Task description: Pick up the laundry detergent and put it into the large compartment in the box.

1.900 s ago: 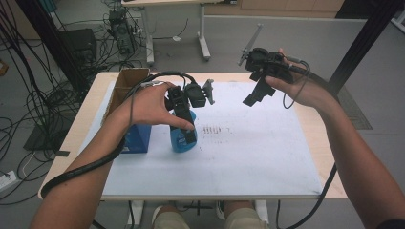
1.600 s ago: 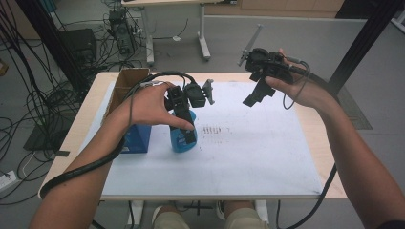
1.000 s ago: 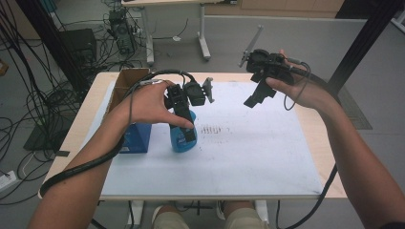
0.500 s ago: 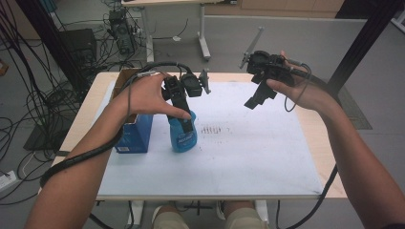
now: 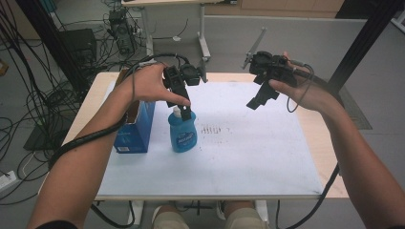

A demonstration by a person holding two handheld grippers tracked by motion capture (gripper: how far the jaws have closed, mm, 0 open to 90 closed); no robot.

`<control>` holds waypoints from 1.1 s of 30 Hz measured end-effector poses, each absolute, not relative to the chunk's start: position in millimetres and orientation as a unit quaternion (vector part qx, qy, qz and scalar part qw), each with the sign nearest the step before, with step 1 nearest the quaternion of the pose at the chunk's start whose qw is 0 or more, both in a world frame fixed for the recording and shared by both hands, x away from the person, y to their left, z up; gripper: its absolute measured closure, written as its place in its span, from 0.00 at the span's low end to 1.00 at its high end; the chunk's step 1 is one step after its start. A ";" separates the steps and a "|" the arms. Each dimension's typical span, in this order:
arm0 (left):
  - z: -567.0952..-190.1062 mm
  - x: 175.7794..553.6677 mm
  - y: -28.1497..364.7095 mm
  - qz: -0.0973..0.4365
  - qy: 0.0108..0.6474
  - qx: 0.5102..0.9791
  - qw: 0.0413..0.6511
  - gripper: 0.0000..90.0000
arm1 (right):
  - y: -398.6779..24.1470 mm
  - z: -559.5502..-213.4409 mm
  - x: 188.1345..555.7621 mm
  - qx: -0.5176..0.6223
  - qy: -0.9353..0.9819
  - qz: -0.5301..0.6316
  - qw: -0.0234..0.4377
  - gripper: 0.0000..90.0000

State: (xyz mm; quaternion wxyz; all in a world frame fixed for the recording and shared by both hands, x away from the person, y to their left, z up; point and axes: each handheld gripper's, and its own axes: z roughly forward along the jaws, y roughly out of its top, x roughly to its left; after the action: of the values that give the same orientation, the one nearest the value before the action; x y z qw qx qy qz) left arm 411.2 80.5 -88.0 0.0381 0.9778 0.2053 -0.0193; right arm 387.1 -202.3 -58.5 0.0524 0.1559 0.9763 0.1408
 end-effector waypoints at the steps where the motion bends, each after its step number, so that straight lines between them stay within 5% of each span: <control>1: -90.2 413.0 81.1 -0.021 0.208 0.977 0.038 0.08 | -202.5 -58.4 387.3 0.155 0.976 0.141 0.052 0.07; 33: -154.7 431.6 80.4 -0.040 0.227 0.973 0.022 0.06 | -205.6 -60.5 387.0 0.156 0.976 0.145 0.050 0.07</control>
State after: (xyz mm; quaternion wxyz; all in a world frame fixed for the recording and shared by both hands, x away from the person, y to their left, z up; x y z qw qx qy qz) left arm 431.6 80.4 -154.7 0.0220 0.9728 0.2272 -0.0402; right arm 387.0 -205.6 -60.5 0.0496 0.1558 0.9758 0.1453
